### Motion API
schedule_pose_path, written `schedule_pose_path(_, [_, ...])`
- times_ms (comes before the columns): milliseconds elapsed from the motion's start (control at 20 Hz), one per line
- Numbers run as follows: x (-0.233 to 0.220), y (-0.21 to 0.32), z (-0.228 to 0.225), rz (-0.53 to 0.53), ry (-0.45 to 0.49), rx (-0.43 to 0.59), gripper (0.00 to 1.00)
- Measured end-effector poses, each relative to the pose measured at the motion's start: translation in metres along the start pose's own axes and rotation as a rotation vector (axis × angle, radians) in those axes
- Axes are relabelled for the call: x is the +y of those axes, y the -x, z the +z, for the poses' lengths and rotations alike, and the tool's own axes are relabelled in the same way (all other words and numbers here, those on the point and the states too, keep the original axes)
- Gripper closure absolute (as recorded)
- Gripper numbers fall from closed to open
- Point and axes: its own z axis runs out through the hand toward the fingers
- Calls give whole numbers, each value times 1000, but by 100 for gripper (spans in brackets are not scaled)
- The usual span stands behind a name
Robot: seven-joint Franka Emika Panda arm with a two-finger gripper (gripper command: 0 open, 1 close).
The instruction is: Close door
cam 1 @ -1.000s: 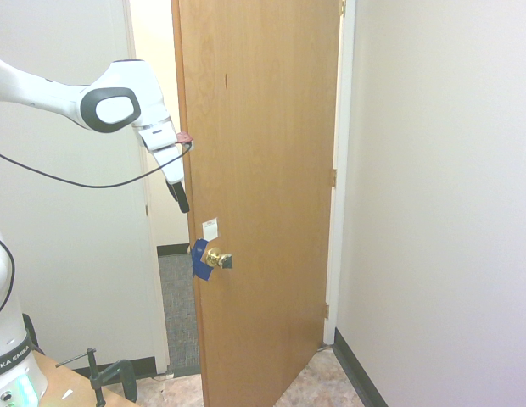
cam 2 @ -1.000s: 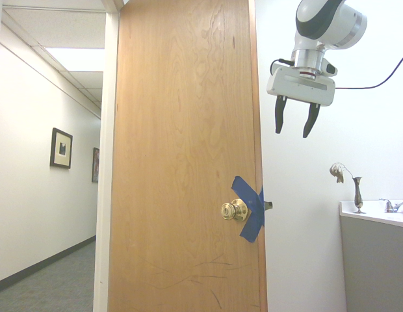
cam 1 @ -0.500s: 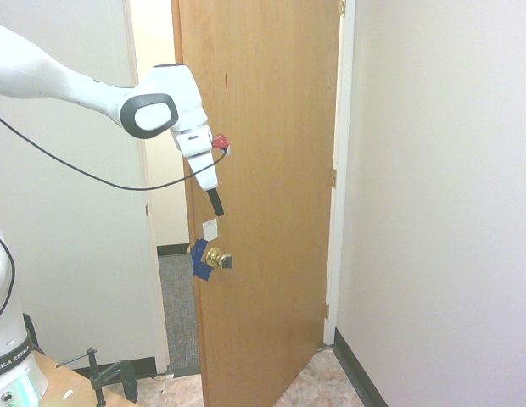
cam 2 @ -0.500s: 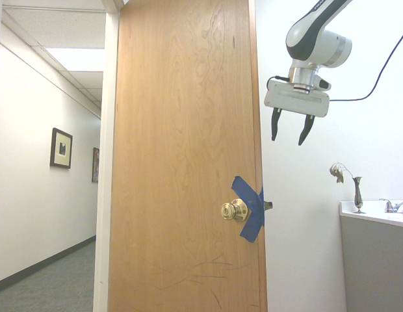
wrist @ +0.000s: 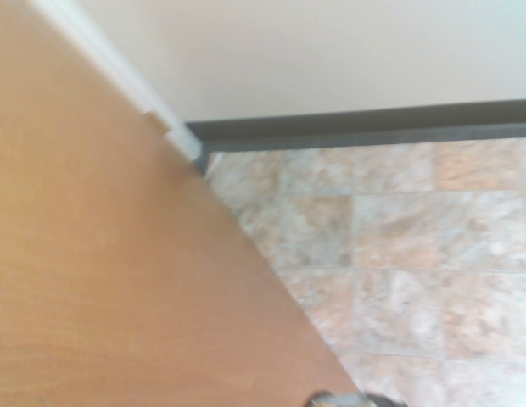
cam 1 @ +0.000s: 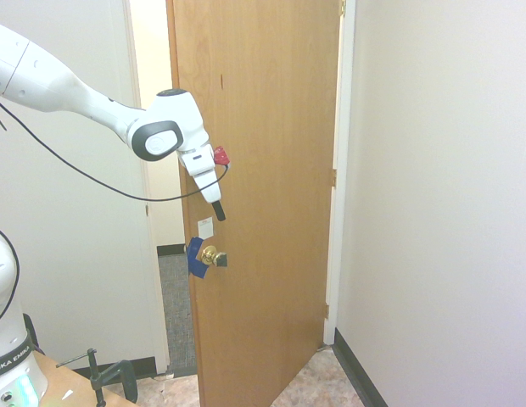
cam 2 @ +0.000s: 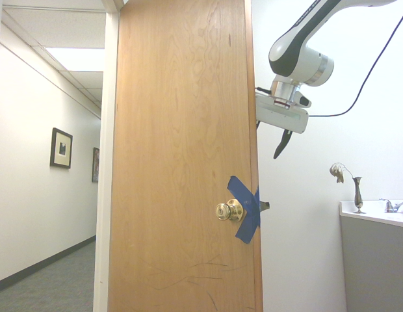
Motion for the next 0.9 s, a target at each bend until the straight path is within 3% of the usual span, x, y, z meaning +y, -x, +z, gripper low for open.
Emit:
schedule_pose_path(300, [-83, 250, 31, -236, -54, 0, 0])
schedule_pose_path(400, [-103, 290, 30, -263, -47, 13, 0])
schedule_pose_path(650, [-107, 258, 24, -268, -24, -12, 0])
schedule_pose_path(900, [-46, 213, -12, -324, 51, -54, 0])
